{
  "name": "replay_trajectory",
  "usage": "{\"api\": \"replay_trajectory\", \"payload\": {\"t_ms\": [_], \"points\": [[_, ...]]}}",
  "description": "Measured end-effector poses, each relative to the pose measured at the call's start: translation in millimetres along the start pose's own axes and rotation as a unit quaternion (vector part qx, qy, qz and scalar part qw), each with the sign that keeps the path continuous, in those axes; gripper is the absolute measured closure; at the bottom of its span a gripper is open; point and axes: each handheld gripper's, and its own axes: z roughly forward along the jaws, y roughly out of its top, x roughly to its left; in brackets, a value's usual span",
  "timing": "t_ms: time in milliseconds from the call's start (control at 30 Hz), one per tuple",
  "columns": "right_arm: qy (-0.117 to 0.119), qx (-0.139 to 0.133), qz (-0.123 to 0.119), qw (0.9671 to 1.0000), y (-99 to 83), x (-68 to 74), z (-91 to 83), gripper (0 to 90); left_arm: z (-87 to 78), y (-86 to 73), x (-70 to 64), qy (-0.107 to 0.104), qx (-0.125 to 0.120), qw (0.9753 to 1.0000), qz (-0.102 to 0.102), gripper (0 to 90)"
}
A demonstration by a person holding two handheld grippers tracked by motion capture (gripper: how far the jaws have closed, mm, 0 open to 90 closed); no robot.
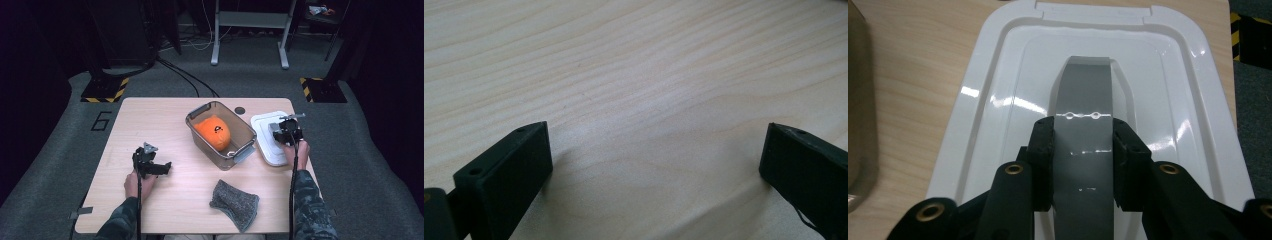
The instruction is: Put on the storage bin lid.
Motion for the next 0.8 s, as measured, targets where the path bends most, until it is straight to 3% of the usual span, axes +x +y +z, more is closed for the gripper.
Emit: {"api": "replay_trajectory", "payload": {"t_ms": [167,800], "points": [[0.000,-0.005,-0.013,0.9999,10.0,-3.7,-12.6,66.9,0.1,0.0,0.0,0.000,0.000,1.0000,0.000,0.3],[0.007,-0.026,-0.008,0.9996,49.7,-26.9,-52.7,66.9,0.1,0.0,-0.1,0.000,0.000,1.0000,0.000,0.3]]}}
